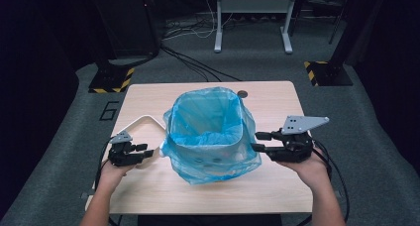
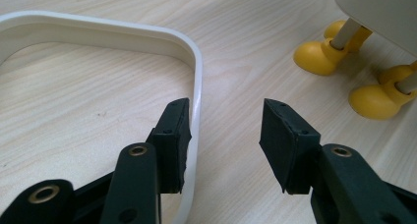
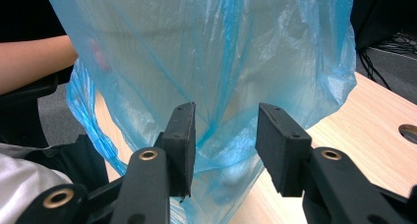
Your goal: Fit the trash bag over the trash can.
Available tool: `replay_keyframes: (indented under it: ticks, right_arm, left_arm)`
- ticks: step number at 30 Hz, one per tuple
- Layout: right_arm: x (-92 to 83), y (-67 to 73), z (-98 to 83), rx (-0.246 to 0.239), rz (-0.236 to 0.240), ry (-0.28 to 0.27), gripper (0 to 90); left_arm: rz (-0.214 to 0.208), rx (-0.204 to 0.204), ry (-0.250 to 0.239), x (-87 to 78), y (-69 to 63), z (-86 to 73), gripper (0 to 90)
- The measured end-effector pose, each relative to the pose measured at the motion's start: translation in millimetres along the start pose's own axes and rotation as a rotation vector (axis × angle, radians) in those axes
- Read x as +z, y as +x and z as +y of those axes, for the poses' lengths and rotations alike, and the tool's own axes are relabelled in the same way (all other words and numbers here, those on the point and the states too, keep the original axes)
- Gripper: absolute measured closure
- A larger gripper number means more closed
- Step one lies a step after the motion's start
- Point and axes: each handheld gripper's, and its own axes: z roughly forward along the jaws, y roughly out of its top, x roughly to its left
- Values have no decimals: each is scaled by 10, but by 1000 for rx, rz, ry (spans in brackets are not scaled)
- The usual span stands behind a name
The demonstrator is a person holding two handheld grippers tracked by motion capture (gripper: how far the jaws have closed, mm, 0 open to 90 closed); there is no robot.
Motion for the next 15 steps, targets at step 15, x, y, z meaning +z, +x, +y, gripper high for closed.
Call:
replay_keyframes:
  ticks: [15]
  right_arm:
    - [34, 16, 3, -8, 12, -1, 571]
  left_arm:
    - [32, 36, 71, 169, -28, -53, 599]
